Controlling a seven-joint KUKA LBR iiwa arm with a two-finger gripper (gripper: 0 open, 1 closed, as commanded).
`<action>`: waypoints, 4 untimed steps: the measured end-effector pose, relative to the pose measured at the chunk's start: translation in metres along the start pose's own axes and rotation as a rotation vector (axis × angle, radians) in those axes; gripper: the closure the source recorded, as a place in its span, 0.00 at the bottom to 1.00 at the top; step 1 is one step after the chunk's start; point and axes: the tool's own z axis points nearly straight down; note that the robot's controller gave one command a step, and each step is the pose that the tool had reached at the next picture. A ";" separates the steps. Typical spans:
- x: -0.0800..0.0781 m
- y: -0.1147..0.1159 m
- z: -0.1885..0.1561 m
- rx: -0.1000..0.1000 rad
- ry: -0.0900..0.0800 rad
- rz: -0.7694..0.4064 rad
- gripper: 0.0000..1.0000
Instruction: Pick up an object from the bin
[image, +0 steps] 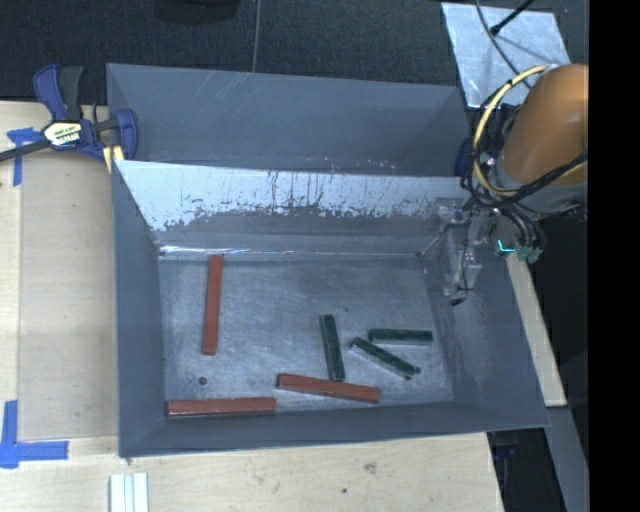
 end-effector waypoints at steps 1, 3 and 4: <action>0.074 0.006 0.049 0.001 -0.005 -0.225 0.00; 0.093 0.015 0.091 0.002 -0.008 -0.283 1.00; 0.131 0.080 -0.025 0.004 -0.011 -0.753 1.00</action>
Offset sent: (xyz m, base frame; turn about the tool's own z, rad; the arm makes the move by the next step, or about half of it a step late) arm -0.0750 0.0068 -0.0490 -0.2268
